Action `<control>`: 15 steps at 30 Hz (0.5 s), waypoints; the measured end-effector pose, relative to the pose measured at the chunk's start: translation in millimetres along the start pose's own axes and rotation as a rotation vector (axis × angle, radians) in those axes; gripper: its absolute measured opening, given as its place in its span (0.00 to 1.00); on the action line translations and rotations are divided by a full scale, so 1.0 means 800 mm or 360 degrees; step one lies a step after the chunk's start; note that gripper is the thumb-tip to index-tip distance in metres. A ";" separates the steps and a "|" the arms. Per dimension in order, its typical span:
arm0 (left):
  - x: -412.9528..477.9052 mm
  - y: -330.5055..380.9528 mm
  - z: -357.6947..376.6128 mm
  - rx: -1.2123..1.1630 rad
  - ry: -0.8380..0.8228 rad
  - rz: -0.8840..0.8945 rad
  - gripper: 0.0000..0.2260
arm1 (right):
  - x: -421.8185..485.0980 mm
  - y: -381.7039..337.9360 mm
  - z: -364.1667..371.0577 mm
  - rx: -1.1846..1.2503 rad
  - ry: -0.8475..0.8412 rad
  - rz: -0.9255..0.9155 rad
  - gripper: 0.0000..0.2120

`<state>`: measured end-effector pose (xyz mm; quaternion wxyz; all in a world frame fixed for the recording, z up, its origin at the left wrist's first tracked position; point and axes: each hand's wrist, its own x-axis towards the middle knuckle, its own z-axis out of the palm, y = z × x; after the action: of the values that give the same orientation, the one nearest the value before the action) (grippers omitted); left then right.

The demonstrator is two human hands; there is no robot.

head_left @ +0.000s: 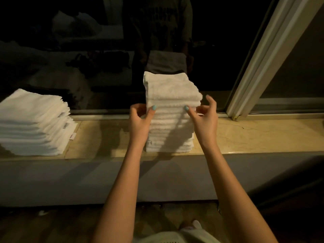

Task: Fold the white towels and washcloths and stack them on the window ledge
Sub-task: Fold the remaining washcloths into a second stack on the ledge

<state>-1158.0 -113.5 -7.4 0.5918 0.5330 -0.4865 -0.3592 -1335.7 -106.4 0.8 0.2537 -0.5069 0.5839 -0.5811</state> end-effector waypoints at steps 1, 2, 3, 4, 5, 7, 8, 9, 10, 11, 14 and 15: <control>-0.001 -0.001 0.001 0.0008 -0.0004 -0.0016 0.15 | -0.002 0.002 0.003 0.0000 0.0015 0.0047 0.24; -0.002 -0.002 0.001 0.0006 -0.0020 -0.0027 0.15 | -0.003 0.004 0.005 -0.0014 0.0001 0.0063 0.19; -0.003 -0.002 0.001 -0.0014 -0.0039 -0.0025 0.15 | -0.005 0.005 0.005 -0.0012 -0.0016 0.0068 0.16; -0.002 -0.003 0.000 -0.0048 -0.0054 -0.0020 0.15 | -0.005 0.003 0.005 0.0010 -0.0016 0.0069 0.14; -0.001 -0.003 -0.001 -0.0084 -0.0066 -0.0009 0.14 | -0.006 0.000 0.004 0.0045 0.0001 0.0057 0.11; -0.001 0.000 -0.002 -0.0127 -0.0068 0.0018 0.13 | -0.009 -0.011 0.002 0.0154 0.0034 -0.0010 0.07; -0.001 0.002 -0.002 -0.0146 -0.0072 0.0026 0.13 | -0.010 -0.016 0.003 0.0213 0.0042 -0.0044 0.07; -0.001 0.004 -0.003 -0.0168 -0.0078 0.0028 0.13 | -0.012 -0.020 0.003 0.0271 0.0048 -0.0077 0.07; -0.001 0.006 -0.003 -0.0194 -0.0087 0.0028 0.12 | -0.014 -0.024 0.004 0.0311 0.0055 -0.0105 0.07; -0.001 0.007 -0.005 -0.0215 -0.0097 0.0023 0.10 | -0.016 -0.026 0.003 0.0336 0.0066 -0.0131 0.06; -0.001 0.011 -0.009 -0.0191 -0.0135 -0.0025 0.07 | -0.020 -0.025 -0.002 0.0315 0.0124 -0.0199 0.05; -0.001 0.010 -0.009 -0.0154 -0.0142 -0.0031 0.08 | -0.022 -0.020 -0.003 0.0271 0.0135 -0.0191 0.04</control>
<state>-1152.0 -109.3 0.9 0.5912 0.4918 -0.4892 -0.4114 -1326.5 -86.8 11.2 0.2356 -0.4925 0.5111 -0.6638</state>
